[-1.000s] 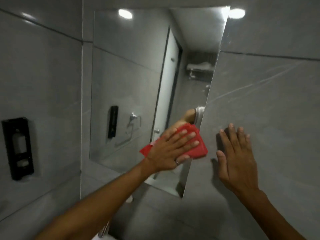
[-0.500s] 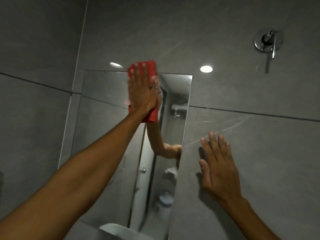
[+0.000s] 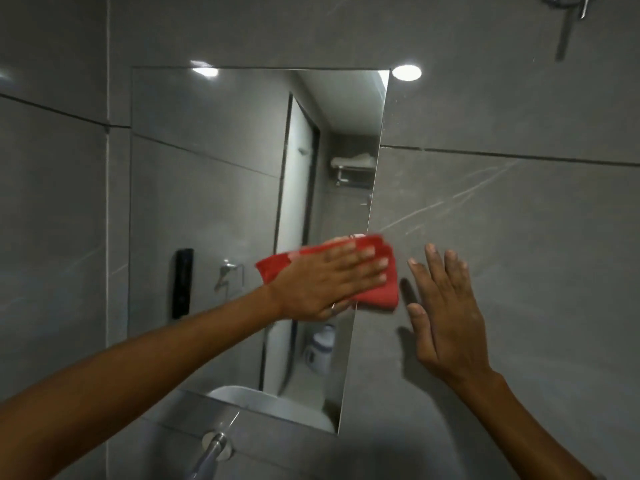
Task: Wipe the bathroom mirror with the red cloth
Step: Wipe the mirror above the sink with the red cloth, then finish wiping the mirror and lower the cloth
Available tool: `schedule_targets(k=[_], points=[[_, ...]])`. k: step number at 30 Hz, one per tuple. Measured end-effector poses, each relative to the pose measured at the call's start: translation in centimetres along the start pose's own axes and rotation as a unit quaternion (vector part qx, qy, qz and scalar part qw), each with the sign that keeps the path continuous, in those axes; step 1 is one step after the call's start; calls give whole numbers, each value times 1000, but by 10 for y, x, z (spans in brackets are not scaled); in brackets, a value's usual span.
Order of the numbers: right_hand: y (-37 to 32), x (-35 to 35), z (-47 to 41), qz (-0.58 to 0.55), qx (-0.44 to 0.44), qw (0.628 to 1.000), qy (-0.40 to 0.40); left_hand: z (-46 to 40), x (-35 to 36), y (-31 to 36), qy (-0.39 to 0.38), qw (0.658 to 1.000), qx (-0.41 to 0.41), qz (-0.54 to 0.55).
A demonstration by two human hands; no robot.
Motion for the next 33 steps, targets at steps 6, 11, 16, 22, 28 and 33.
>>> schedule_targets(k=[6,11,16,22,28,33], points=[[-10,-1,41,-3,33,999,-39,109,59,117,-68,986,123,85],[-27,-1,87,-17,89,989,-115,154,75,184,-156,960,70,222],[-66,-3,173,-141,203,956,-160,189,83,242,-213,717,-398,530],[-120,27,325,-430,631,605,-226,206,65,336,7,-24,-696,718],[-194,26,442,-559,755,249,-238,217,57,415,-49,-61,-704,706],[-194,13,519,-523,757,259,-294,234,95,463,-190,-14,-697,692]])
Point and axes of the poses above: each hand's wrist, its own z-axis away from the middle knuckle, its own x-axis out of the palm, y = z × x, the point moved 7 cm from there along -z, towards the middle knuckle, and after that the axes turned 3 degrees about -x, right-handed, at the moved point
